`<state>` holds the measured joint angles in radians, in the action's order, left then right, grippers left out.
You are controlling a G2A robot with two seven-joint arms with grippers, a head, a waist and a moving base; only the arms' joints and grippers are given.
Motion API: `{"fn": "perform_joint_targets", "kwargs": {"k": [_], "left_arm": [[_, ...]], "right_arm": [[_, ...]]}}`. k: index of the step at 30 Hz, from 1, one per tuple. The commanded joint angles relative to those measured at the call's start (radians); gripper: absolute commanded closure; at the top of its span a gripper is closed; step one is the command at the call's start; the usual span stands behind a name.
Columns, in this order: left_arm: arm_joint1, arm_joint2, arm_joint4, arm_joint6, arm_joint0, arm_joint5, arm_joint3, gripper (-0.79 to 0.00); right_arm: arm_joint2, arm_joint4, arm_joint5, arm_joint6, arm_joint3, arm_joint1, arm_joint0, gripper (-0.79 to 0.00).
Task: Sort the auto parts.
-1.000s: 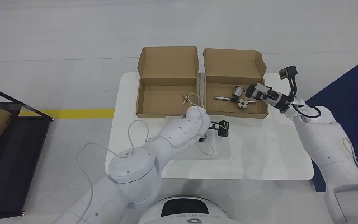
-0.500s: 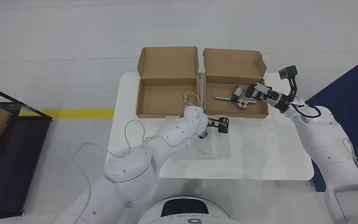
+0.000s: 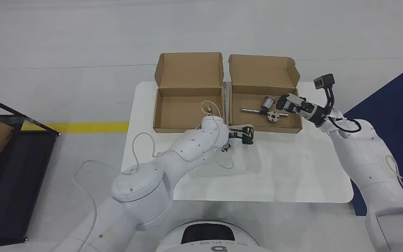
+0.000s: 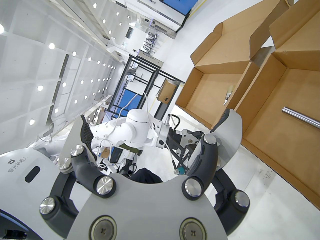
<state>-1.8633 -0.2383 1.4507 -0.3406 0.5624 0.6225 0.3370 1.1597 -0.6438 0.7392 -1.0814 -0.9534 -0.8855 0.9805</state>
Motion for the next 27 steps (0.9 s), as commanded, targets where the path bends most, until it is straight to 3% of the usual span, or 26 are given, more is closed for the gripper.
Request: {"fn": "perform_joint_targets", "kwargs": {"k": [1,14,21,27], "left_arm": [[0.002,-0.001,0.002,-0.023,0.005,0.016,0.012,-0.360],[0.009,-0.032,-0.026,-0.127,0.004,0.082,0.028,-0.379],[0.020,-0.031,0.003,-0.100,0.009,0.108,0.063,-0.357],[0.040,-0.044,0.021,-0.068,0.016,0.073,0.086,-0.336]], "right_arm": [[0.000,0.000,0.000,0.000,0.000,0.000,0.000,-0.785],[0.000,0.000,0.000,0.000,0.000,0.000,0.000,-0.785],[0.000,0.000,0.000,0.000,0.000,0.000,0.000,-0.785],[0.000,0.000,0.000,0.000,0.000,0.000,0.000,-0.785]]}}
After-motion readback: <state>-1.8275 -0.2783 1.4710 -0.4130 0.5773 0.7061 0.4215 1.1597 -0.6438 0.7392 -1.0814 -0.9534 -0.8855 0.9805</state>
